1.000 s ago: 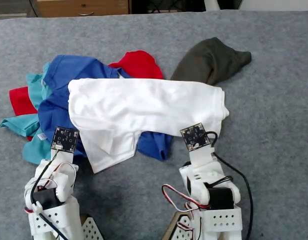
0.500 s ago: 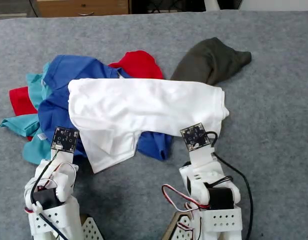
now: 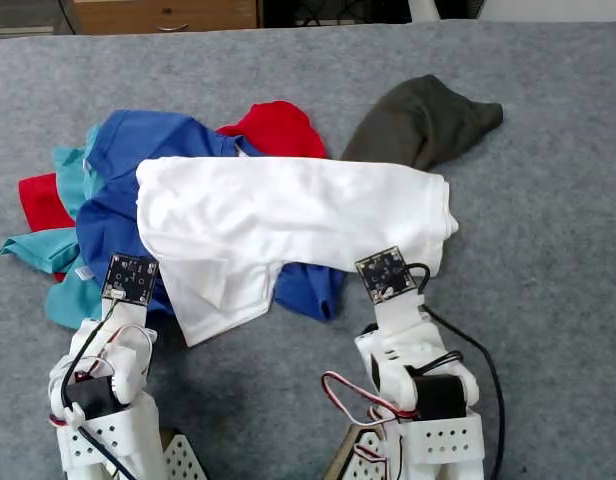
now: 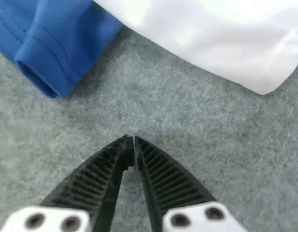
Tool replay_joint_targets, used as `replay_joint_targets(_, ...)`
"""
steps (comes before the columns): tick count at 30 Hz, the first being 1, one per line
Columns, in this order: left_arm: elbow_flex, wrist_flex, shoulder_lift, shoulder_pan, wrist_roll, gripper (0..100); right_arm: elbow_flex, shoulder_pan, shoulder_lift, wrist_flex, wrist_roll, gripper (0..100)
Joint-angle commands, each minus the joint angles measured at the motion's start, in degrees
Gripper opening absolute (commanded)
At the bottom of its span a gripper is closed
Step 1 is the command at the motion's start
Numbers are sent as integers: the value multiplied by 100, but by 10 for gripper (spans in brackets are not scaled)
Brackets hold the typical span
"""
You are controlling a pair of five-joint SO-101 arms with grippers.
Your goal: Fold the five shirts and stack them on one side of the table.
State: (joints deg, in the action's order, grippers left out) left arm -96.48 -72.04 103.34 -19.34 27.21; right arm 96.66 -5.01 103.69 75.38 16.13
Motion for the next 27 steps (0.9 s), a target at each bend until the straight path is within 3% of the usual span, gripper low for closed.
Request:
replay_joint_targets(1,-84,62,35,-13,35,30,-13,-158,444,-88,-44,15)
replay_joint_targets(10,-84,62,35,-13,35,30,-22,-633,444,-730,-44,15)
replay_joint_targets(27,-84,62,35,-13,35,30,-22,-1213,391,-642,0,15)
